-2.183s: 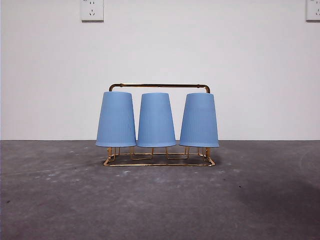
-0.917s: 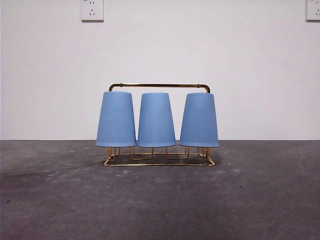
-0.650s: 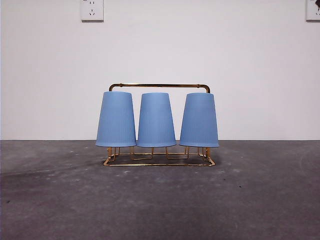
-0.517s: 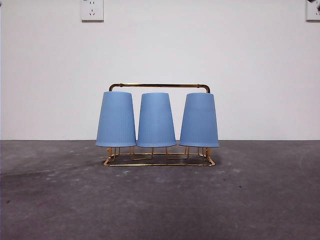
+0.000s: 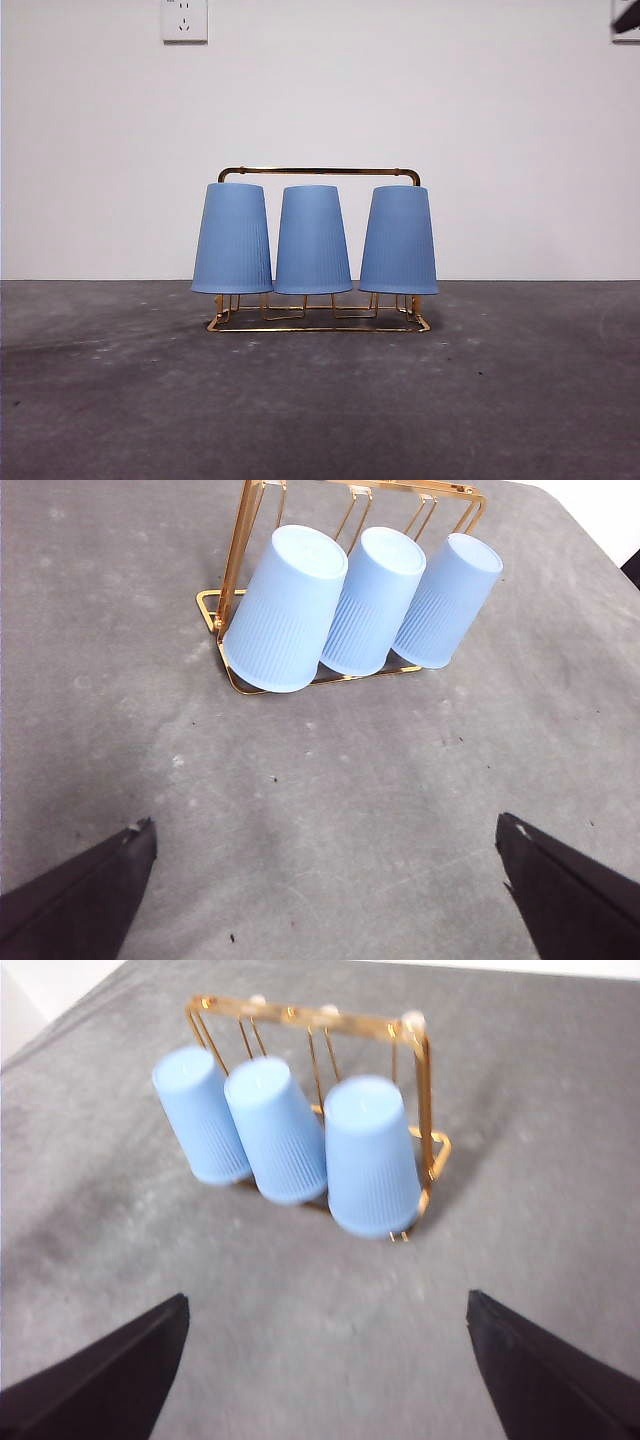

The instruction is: The left arm pick up the left cup on cup holder and place it on desk, then the right arm insert the right cup into the first cup, and then the left arm insert the mid cup into the first cup

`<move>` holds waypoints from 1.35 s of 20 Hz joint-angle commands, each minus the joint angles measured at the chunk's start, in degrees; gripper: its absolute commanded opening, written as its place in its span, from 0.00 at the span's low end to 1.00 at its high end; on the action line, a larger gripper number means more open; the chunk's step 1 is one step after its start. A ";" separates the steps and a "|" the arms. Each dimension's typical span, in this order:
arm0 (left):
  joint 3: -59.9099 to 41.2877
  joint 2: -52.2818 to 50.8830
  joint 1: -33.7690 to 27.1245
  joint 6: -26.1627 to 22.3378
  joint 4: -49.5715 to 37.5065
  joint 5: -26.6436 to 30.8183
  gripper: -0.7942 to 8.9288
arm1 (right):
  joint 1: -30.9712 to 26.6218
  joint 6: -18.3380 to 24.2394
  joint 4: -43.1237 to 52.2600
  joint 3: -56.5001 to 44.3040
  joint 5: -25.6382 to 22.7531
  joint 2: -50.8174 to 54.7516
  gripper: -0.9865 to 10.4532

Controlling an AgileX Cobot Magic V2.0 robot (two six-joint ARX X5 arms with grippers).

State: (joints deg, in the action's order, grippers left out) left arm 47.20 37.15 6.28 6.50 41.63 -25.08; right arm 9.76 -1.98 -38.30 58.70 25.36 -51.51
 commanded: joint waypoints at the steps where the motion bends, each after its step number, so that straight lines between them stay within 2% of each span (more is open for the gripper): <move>1: 1.25 0.22 0.17 -0.92 -0.44 -0.31 0.64 | 1.73 -0.85 2.08 4.68 -0.28 -6.14 0.49; 7: 1.25 0.22 0.17 -0.92 -0.44 -0.31 0.64 | 6.19 -0.59 7.06 15.15 -2.99 -22.88 0.51; 12: 1.25 0.22 0.17 -0.92 -0.42 -0.31 0.64 | 8.59 -0.63 13.35 18.03 -6.03 -33.27 0.51; 17: 1.25 0.22 0.17 -0.92 -0.37 -0.31 0.64 | 10.16 -0.61 18.14 18.03 -9.31 -40.79 0.51; 27: 1.25 0.22 0.17 -0.94 0.76 -0.31 0.64 | 11.13 -1.49 24.15 18.03 -12.09 -49.37 0.52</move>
State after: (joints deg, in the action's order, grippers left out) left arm 47.20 37.17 6.28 6.50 42.74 -25.08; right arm 20.49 -2.90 -14.74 75.40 13.41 -99.90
